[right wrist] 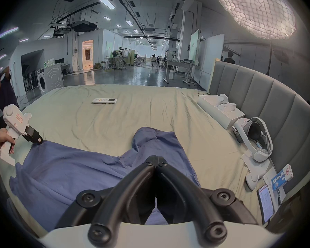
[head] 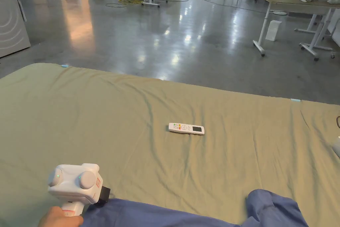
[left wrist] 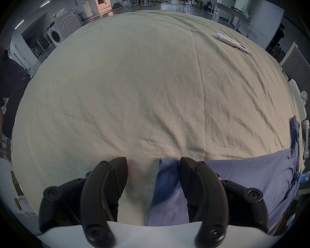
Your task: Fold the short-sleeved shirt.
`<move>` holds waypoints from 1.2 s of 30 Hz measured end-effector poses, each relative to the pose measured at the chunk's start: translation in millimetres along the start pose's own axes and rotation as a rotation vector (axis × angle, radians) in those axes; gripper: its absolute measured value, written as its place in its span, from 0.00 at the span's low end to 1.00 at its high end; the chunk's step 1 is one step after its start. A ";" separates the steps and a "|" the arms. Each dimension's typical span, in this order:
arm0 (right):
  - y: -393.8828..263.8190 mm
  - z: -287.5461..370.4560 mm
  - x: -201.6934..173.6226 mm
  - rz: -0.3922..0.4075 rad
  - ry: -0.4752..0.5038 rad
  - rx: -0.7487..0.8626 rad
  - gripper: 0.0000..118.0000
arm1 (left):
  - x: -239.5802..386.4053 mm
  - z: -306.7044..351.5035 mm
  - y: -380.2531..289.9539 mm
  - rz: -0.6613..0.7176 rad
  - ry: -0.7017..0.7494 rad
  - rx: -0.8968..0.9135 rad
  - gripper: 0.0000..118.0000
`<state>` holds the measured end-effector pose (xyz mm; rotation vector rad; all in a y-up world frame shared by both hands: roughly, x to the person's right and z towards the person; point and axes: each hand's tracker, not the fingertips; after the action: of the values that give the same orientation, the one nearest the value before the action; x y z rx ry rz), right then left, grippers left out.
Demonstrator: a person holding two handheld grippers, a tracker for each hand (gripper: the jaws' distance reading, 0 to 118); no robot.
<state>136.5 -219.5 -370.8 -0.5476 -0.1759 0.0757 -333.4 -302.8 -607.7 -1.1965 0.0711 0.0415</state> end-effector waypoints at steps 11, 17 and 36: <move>-2.0 0.6 2.2 -0.009 0.001 -0.019 0.00 | 9.3 13.3 -10.2 -0.041 -0.061 0.016 0.05; 8.0 -2.3 12.3 -0.012 0.003 -0.013 0.00 | -0.2 33.4 -21.7 -0.046 -0.137 0.086 0.05; 46.4 -186.2 83.9 0.008 0.039 -0.565 0.51 | -1.6 88.9 -47.4 -0.058 -0.178 0.248 0.05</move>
<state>252.4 -265.2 -539.1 -1.1122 -0.1566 0.0217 -328.7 -237.4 -531.2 -0.9422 -0.1121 0.0858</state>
